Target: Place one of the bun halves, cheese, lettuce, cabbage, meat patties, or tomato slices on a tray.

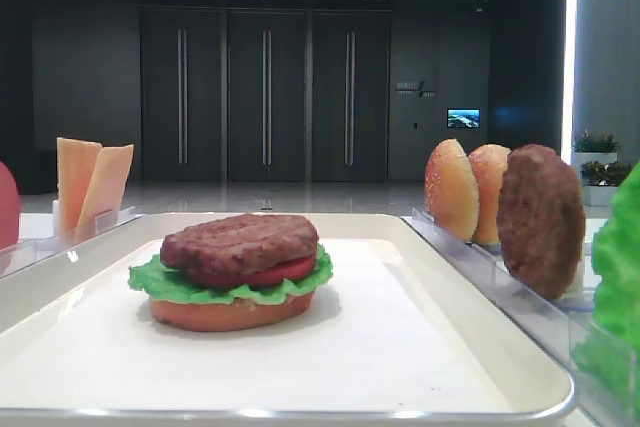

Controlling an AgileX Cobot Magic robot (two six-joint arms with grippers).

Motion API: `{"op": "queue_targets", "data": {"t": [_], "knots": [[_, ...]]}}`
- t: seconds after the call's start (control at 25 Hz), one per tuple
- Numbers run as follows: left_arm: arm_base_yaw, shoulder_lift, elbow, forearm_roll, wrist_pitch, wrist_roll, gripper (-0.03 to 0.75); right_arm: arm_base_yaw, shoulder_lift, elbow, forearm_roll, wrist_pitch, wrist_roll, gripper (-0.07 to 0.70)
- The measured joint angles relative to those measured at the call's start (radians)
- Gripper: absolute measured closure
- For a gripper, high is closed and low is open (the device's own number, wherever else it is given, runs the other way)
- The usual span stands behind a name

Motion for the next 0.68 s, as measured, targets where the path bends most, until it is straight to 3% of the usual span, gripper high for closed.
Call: {"op": "queue_targets", "data": {"t": [0.68], "knots": [[0.000,0.000,0.000,0.000,0.000,0.000,0.716,0.000,0.000,0.000,0.005,0.000,0.000,0.204]]}}
